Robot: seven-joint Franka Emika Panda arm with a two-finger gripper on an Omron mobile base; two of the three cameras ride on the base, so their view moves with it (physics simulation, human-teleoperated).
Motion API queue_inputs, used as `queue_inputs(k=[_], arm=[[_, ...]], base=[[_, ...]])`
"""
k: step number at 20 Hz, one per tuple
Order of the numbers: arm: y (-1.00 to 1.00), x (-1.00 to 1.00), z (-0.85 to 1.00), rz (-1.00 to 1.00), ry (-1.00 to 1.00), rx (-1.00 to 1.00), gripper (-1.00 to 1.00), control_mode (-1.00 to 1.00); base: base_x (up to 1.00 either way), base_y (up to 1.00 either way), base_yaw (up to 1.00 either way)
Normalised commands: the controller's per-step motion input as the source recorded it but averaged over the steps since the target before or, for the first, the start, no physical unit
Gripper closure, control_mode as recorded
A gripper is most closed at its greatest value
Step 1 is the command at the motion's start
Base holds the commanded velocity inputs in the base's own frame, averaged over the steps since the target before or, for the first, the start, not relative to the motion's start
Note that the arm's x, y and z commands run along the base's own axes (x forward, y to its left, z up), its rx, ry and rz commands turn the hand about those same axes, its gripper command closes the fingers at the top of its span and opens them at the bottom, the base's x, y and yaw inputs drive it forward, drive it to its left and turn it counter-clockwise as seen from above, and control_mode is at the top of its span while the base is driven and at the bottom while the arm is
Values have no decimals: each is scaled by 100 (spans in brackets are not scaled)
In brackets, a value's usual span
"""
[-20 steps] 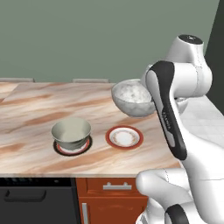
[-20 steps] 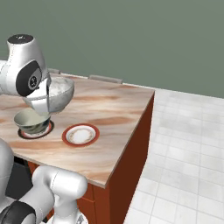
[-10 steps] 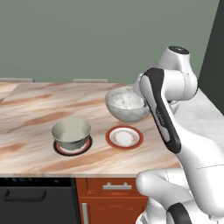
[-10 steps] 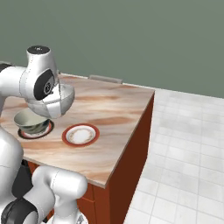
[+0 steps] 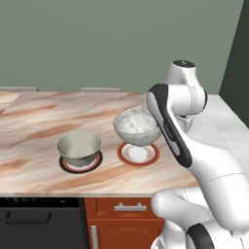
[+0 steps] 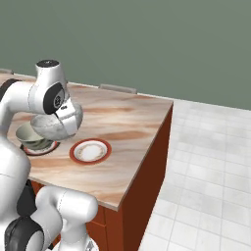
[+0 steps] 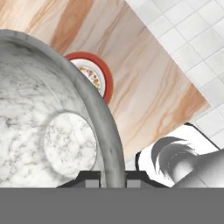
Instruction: Move the bowls from the cabinet to the plates on the dining table.
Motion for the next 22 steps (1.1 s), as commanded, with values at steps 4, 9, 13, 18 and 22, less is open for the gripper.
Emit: queue_inputs(k=[4, 9, 13, 18, 22], arm=[[0, 17, -26, 14, 1, -3, 100, -100], [-6, 17, -33, 9, 0, 3, 100, -100], [-10, 16, -37, 2, 0, 5, 100, -100], [-3, 21, -33, 0, 0, 0, 100, -100], [0, 28, -24, 0, 0, 0, 100, -100]], base=[[0, 0, 0], [0, 0, 0], [0, 0, 0], [0, 0, 0], [0, 0, 0]])
